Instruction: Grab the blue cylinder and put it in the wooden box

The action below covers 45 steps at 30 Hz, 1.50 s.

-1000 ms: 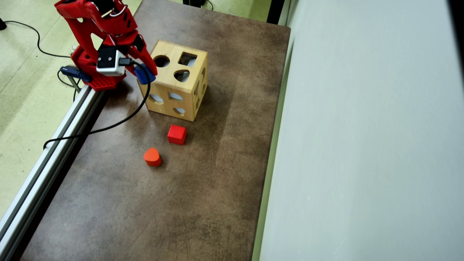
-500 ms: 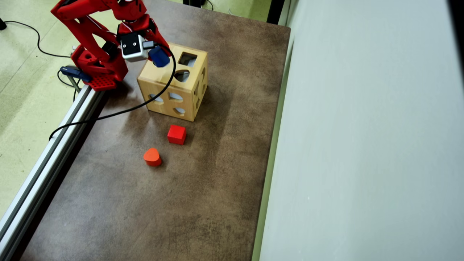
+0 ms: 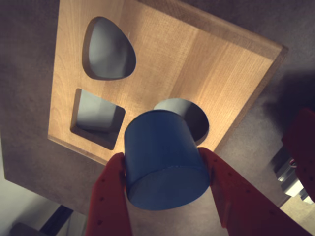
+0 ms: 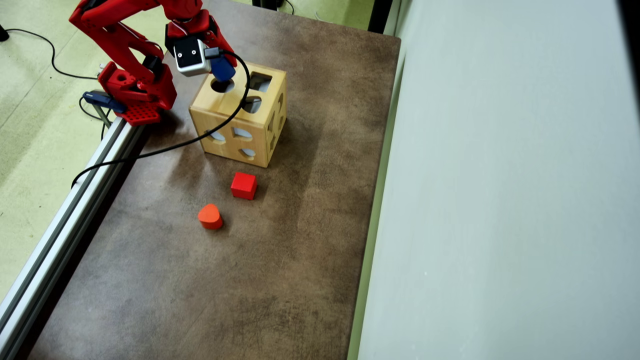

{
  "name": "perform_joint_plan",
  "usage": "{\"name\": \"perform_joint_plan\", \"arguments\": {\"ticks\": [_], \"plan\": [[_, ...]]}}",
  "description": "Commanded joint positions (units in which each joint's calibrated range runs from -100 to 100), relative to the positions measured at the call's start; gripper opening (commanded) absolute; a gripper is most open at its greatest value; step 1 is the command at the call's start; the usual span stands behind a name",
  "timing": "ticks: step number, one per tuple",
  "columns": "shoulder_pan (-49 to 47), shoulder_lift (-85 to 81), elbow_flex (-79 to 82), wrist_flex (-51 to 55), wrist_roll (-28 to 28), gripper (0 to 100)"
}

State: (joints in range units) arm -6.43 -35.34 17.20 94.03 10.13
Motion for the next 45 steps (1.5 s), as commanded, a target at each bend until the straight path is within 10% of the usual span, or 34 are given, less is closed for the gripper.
{"name": "perform_joint_plan", "arguments": {"ticks": [1, 45], "plan": [[-0.25, -0.97, 0.51, 1.63, -0.20, 2], [-0.25, 7.61, 3.28, 1.15, 0.34, 2]]}}
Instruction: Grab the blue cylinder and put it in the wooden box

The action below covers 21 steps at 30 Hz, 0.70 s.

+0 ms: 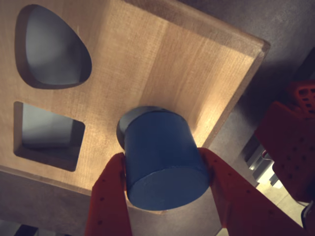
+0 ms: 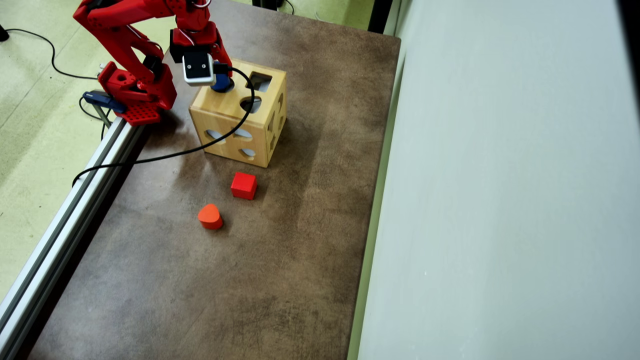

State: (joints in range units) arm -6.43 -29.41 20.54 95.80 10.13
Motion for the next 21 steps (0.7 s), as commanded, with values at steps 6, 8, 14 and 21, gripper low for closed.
{"name": "perform_joint_plan", "arguments": {"ticks": [6, 8, 14, 21], "plan": [[-0.33, 2.70, -0.06, -0.63, 0.34, 2], [-1.07, 2.70, -0.06, -0.63, 0.34, 2], [-2.93, 2.78, -0.60, -0.63, -0.10, 2], [-2.56, 2.78, -0.06, -0.63, 0.05, 2]]}}
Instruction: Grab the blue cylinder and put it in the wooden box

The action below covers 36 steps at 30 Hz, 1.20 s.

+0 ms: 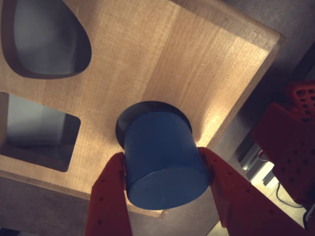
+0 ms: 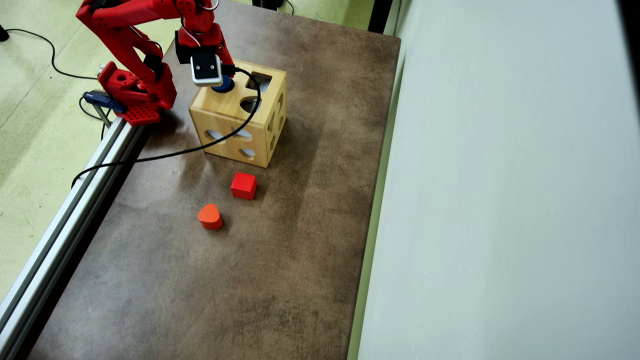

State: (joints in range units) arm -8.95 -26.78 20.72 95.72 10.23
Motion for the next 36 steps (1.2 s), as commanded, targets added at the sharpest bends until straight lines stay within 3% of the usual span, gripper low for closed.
{"name": "perform_joint_plan", "arguments": {"ticks": [1, 5, 14, 36], "plan": [[-0.04, 0.16, -0.24, -0.55, -0.05, 2], [-0.04, 0.16, -0.24, -0.55, -0.15, 5], [-0.04, 0.16, -0.15, -0.55, -0.20, 26], [0.03, -2.65, -1.22, 0.18, -0.24, 27]]}}
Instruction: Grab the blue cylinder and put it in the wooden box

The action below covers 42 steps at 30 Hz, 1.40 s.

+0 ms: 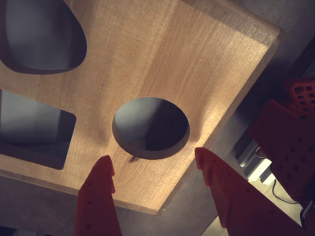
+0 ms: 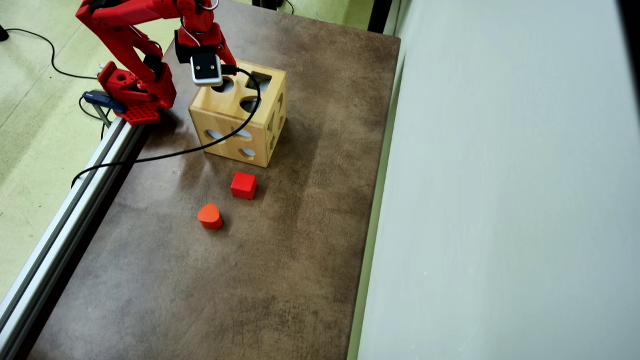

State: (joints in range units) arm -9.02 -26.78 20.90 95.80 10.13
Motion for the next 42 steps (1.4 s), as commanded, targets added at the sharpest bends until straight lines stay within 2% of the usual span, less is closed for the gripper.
{"name": "perform_joint_plan", "arguments": {"ticks": [1, 11, 32, 42], "plan": [[0.10, -4.35, -1.40, -0.31, -0.15, 27], [0.25, -16.24, -8.65, 0.34, -0.10, 27], [0.25, -60.48, -8.02, 0.50, 0.24, 27], [0.55, -66.68, -7.93, 2.11, -0.05, 27]]}}
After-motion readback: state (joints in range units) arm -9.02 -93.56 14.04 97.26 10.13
